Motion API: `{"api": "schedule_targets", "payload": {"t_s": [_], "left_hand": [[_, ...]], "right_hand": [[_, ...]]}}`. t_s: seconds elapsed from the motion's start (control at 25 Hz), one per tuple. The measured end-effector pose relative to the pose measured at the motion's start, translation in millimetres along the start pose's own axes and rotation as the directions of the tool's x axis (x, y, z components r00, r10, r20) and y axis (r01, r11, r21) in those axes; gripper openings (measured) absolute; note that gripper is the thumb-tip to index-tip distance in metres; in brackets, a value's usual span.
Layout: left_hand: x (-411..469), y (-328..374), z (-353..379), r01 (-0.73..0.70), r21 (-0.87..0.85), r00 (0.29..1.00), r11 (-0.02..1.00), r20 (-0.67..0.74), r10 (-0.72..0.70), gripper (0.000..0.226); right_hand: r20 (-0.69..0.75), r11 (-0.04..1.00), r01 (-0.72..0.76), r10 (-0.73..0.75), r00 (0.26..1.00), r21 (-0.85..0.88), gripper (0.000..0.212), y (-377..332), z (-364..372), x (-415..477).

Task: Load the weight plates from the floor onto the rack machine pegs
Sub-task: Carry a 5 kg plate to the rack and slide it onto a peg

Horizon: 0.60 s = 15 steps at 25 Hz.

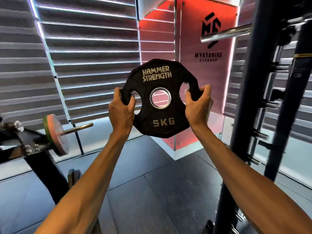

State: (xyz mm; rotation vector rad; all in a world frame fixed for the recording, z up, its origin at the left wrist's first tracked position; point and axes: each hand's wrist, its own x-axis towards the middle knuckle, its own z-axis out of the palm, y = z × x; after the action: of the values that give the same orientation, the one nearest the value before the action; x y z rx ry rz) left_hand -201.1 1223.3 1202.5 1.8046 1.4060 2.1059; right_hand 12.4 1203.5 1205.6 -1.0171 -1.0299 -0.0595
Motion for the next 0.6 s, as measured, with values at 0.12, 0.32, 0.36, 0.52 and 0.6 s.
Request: {"api": "schedule_targets", "payload": {"t_s": [0.12,0.32,0.36,0.52,0.6], "left_hand": [[48.3,-35.3,51.8,-0.019,-0.034,1.0,0.999,-0.013,0.018,0.021],[120.4,-112.6,160.1,-0.073,-0.093,0.997,0.993,0.003,0.073,0.022],[138.1,-130.9,187.5,-0.084,-0.12,0.996,0.989,0.005,0.085,0.021],[219.1,-197.9,305.9,-0.124,-0.264,0.988,0.957,0.057,0.143,0.019],[258.1,-219.8,361.4,-0.124,-0.323,0.984,0.938,0.084,0.159,0.015]], "right_hand": [[-0.008,0.999,0.024,-0.024,1.0,0.023,0.03,40.8,50.5,44.4],[-0.067,0.997,0.078,-0.077,0.995,0.01,0.031,128.0,131.5,107.3],[-0.089,0.996,0.093,-0.093,0.992,-0.001,0.031,145.8,149.8,123.1],[-0.222,0.984,0.145,-0.164,0.961,-0.1,0.032,222.1,224.6,191.3],[-0.258,0.981,0.146,-0.174,0.95,-0.125,0.032,255.1,256.7,228.1]]}}
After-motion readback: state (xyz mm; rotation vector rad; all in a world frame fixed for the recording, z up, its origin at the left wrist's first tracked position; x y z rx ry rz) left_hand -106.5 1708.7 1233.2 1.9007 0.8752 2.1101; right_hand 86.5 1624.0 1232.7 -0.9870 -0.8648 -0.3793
